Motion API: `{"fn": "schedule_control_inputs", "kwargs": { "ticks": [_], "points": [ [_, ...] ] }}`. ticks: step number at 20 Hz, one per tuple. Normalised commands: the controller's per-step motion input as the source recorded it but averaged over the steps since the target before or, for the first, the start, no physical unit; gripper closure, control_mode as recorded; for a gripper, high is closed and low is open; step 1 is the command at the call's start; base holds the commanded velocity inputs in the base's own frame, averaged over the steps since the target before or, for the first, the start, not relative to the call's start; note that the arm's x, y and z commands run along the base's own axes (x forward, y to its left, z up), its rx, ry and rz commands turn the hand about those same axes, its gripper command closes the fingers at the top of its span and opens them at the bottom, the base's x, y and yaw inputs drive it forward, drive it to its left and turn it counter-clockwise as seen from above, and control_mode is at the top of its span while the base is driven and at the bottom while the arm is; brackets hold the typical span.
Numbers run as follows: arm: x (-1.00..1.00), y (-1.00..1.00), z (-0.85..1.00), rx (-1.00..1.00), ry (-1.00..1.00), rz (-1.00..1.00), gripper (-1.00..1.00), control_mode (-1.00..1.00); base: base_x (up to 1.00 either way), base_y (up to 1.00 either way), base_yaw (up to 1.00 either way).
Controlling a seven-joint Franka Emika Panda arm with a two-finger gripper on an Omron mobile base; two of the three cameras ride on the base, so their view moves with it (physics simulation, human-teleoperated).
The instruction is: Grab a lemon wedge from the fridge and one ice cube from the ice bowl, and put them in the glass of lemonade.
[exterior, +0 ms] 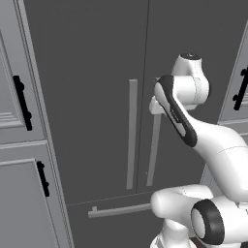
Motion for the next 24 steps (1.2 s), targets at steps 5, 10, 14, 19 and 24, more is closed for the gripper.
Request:
{"fn": "schedule_control_inputs", "kwargs": {
  "ticks": [5,10,14,19,24],
  "points": [
    [-0.63,0.0,-0.02,0.0,-0.01,0.0,-1.0,-1.0,0.0,0.0,0.0],
    [-1.0,0.01,0.0,0.02,-0.1,0.01,-1.0,-1.0,0.0,0.0,0.0],
    [-0.64,0.01,0.0,0.0,-0.03,0.0,-1.0,-1.0,0.0,0.0,0.0],
    [-0.06,0.0,0.0,0.0,0.0,0.0,-1.0,-1.0,0.0,0.0,0.0],
    [-0.05,0.0,0.0,0.0,0.0,0.0,-1.0,1.0,-0.67,0.3,0.09]
  ]
}}
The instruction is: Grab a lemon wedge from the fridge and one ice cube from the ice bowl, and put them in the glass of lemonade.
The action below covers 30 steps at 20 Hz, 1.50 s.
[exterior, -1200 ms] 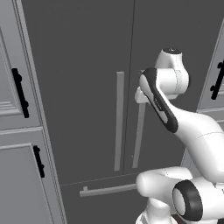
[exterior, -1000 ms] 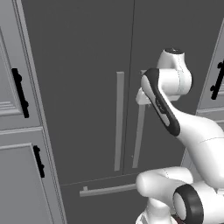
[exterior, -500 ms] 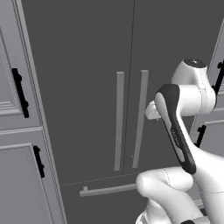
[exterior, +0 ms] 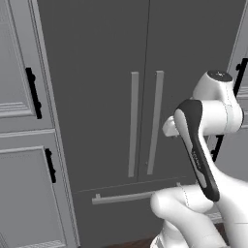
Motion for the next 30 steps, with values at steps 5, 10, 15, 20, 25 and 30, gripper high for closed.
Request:
{"fn": "schedule_control_inputs", "kwargs": {
  "ticks": [5,10,15,20,25,30],
  "points": [
    [0.0,0.0,0.0,0.0,0.0,0.0,-1.0,1.0,-0.47,0.24,0.09],
    [0.0,0.0,0.0,0.0,0.0,0.0,-1.0,1.0,-0.32,0.0,0.0],
    [0.0,0.0,0.0,0.0,0.0,0.0,-1.0,1.0,-0.47,-0.06,-0.1],
    [0.0,0.0,0.0,0.0,0.0,0.0,-1.0,1.0,-0.3,0.0,-0.11],
    [0.0,0.0,0.0,0.0,0.0,0.0,-1.0,1.0,0.05,0.04,-0.38],
    [0.0,0.0,0.0,0.0,0.0,0.0,-1.0,1.0,-0.26,0.87,0.07]
  ]
}}
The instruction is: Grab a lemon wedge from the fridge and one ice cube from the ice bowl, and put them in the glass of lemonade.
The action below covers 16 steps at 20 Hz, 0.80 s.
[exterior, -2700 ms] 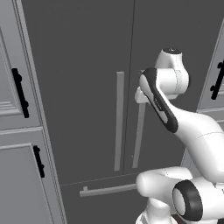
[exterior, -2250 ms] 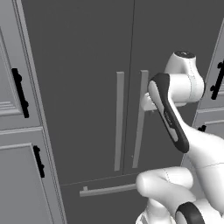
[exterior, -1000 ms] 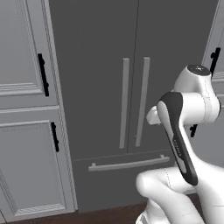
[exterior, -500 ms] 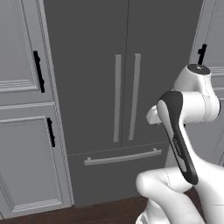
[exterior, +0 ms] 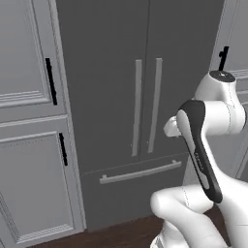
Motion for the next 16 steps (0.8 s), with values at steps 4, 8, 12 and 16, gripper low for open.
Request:
{"fn": "schedule_control_inputs", "kwargs": {
  "ticks": [4,8,12,16],
  "points": [
    [0.0,0.0,0.0,0.0,0.0,0.0,-1.0,1.0,-0.28,1.0,0.29],
    [0.0,0.0,0.0,0.0,0.0,0.0,-1.0,1.0,0.55,0.9,0.63],
    [0.0,0.0,0.0,0.0,0.0,0.0,-1.0,1.0,0.83,0.37,0.69],
    [0.0,0.0,0.0,0.0,0.0,0.0,-1.0,1.0,0.85,0.31,0.68]
  ]
}}
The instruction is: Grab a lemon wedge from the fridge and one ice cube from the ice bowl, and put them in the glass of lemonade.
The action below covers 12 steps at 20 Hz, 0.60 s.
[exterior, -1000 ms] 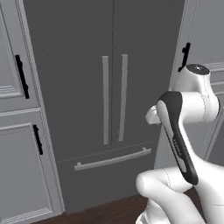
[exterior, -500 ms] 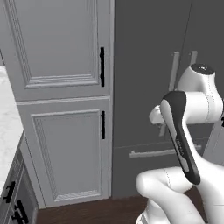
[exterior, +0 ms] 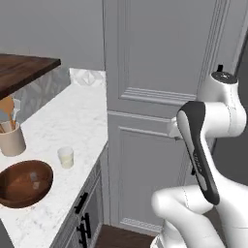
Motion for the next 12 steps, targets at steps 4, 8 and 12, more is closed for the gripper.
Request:
{"fn": "schedule_control_inputs", "kwargs": {
  "ticks": [4,8,12],
  "points": [
    [0.0,0.0,0.0,0.0,0.0,0.0,-1.0,1.0,0.23,0.2,0.68],
    [0.0,0.0,0.0,0.0,0.0,0.0,-1.0,1.0,0.43,0.38,0.77],
    [0.0,0.0,0.0,0.0,0.0,0.0,-1.0,1.0,0.46,0.43,0.77]
  ]
}}
